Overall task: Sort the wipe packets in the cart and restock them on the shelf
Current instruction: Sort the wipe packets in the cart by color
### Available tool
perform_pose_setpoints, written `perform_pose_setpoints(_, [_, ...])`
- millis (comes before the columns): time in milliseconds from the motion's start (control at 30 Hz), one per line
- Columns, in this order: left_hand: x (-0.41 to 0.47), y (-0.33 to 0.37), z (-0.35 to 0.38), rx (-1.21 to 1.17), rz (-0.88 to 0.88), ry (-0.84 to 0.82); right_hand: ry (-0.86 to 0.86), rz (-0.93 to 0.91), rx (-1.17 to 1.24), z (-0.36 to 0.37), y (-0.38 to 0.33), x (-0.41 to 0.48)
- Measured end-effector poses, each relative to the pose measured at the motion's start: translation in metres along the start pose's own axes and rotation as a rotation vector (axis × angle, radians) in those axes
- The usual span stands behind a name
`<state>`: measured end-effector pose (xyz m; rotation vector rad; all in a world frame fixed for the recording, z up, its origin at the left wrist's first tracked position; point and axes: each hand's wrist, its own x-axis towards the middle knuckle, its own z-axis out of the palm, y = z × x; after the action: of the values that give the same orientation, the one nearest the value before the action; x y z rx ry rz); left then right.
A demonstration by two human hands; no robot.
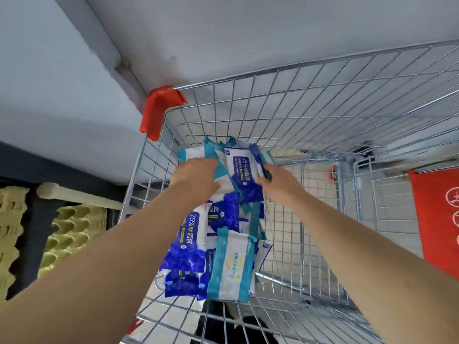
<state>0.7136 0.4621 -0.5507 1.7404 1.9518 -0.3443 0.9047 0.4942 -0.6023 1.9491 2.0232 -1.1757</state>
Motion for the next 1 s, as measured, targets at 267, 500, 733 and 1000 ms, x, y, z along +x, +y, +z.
perform_pose_setpoints(267, [0.017,-0.023,0.005,-0.226,-0.049,0.153,0.069,-0.03,0.127,-0.007,0.007,-0.002])
perform_pose_setpoints(500, [0.026,-0.015,0.002,-0.197,-0.11,0.126,0.005,0.043,0.296,0.007,0.023,0.017])
perform_pose_setpoints(733, [0.028,-0.001,0.001,-0.374,-0.052,0.186,-0.111,0.108,0.443,0.001,0.045,0.032])
perform_pose_setpoints(1000, [0.035,0.002,0.009,-0.292,-0.09,0.124,-0.133,0.115,0.531,-0.002,0.043,0.034])
